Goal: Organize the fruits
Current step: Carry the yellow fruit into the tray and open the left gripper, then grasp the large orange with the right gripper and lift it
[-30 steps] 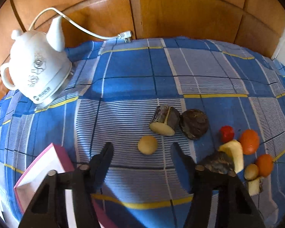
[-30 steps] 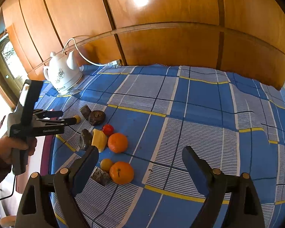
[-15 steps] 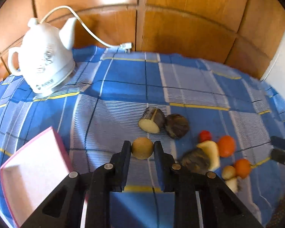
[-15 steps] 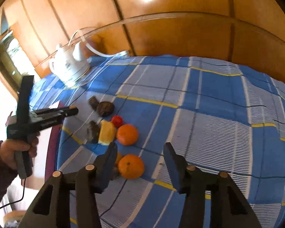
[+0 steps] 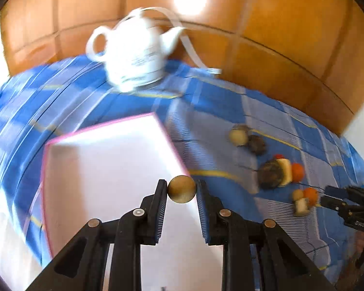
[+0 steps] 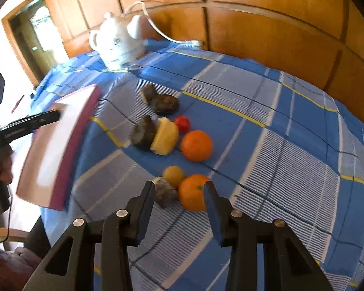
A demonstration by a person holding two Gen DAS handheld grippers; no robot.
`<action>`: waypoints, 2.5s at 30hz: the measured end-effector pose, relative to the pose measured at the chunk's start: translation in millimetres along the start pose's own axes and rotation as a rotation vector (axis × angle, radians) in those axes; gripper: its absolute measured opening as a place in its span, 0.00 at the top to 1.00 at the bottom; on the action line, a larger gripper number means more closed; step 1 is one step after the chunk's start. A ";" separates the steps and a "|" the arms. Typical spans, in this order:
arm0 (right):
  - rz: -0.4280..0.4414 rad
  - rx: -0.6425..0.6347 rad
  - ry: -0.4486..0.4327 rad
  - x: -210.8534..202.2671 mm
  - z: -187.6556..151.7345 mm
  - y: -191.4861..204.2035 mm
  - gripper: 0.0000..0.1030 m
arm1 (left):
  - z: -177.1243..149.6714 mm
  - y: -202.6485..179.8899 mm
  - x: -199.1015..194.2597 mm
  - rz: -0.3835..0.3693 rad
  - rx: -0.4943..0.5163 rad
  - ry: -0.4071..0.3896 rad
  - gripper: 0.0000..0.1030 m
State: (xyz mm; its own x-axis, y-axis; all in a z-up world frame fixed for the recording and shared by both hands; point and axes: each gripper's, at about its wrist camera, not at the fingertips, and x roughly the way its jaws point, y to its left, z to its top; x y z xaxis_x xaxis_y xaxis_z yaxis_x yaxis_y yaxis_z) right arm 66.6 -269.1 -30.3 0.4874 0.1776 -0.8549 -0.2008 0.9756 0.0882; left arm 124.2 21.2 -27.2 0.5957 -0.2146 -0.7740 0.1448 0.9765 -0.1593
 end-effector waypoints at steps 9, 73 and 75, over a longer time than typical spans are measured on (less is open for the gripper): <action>-0.079 0.044 0.067 22.8 -4.0 -13.8 0.59 | -19.6 44.6 4.9 0.165 -0.098 0.022 0.76; -0.072 -0.338 -0.280 0.8 35.1 244.0 0.60 | -86.3 80.3 -90.5 0.296 -0.222 -0.166 0.42; -0.079 -0.334 -0.294 -0.4 35.2 245.0 0.60 | -86.8 79.3 -91.9 0.293 -0.214 -0.177 0.41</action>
State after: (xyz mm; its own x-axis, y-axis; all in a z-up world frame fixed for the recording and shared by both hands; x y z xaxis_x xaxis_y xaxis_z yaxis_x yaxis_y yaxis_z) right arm 47.1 -25.6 9.6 0.7234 0.1809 -0.6663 -0.3932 0.9012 -0.1822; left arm 12.3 119.9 -21.9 0.7166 0.0921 -0.6913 -0.2082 0.9743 -0.0861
